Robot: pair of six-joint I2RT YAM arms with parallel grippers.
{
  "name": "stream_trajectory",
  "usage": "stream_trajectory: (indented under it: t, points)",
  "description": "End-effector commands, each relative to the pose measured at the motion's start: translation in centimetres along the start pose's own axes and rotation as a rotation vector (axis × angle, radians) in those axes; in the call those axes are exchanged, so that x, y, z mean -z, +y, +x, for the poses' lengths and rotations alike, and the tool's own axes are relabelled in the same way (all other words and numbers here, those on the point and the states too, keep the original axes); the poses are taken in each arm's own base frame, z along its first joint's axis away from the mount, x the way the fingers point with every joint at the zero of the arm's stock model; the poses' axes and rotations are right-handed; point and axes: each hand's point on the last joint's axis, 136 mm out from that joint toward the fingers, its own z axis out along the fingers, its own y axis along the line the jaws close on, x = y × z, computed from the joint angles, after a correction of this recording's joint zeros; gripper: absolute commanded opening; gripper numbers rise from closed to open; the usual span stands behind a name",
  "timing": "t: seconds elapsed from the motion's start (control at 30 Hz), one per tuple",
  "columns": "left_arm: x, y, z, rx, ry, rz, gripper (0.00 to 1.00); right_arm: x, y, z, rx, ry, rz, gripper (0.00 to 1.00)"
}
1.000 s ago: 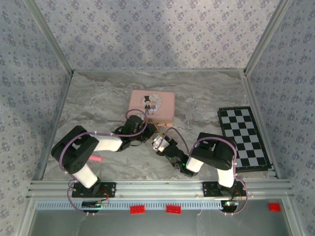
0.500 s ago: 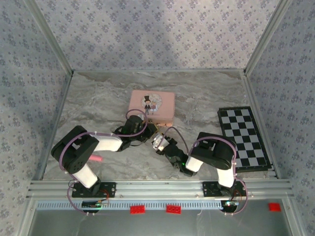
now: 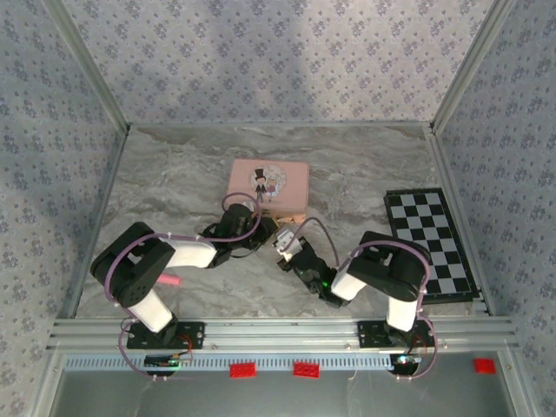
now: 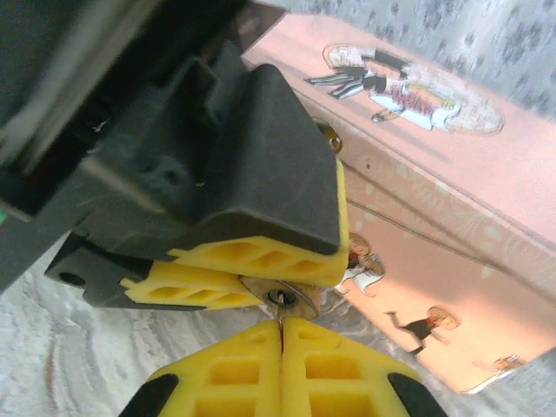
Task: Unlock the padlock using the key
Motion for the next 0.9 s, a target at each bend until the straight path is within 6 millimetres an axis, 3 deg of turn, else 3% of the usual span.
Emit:
stream_trajectory:
  t: [0.0,0.2,0.33,0.53,0.87]
  points:
    - [0.4,-2.7,1.4,-0.037,0.053,0.087,0.00,-0.4,-1.9,0.4,-0.282,0.067,0.012,0.02]
    - [-0.1,-3.3,1.4,-0.055,0.059,0.099,0.00,0.0,-1.4,1.2,-0.591,0.100,-0.060,0.02]
    - [-0.5,-3.4,1.6,-0.053,0.073,0.111,0.01,0.0,-0.7,2.1,-0.698,0.122,-0.095,0.01]
    - [-0.8,-2.7,1.8,-0.063,0.084,0.090,0.06,-0.1,-1.4,3.4,-0.849,0.141,-0.099,0.00]
    - [-0.5,-2.0,1.5,-0.092,0.071,0.052,0.30,0.0,-1.4,3.1,-0.894,0.150,-0.102,0.00]
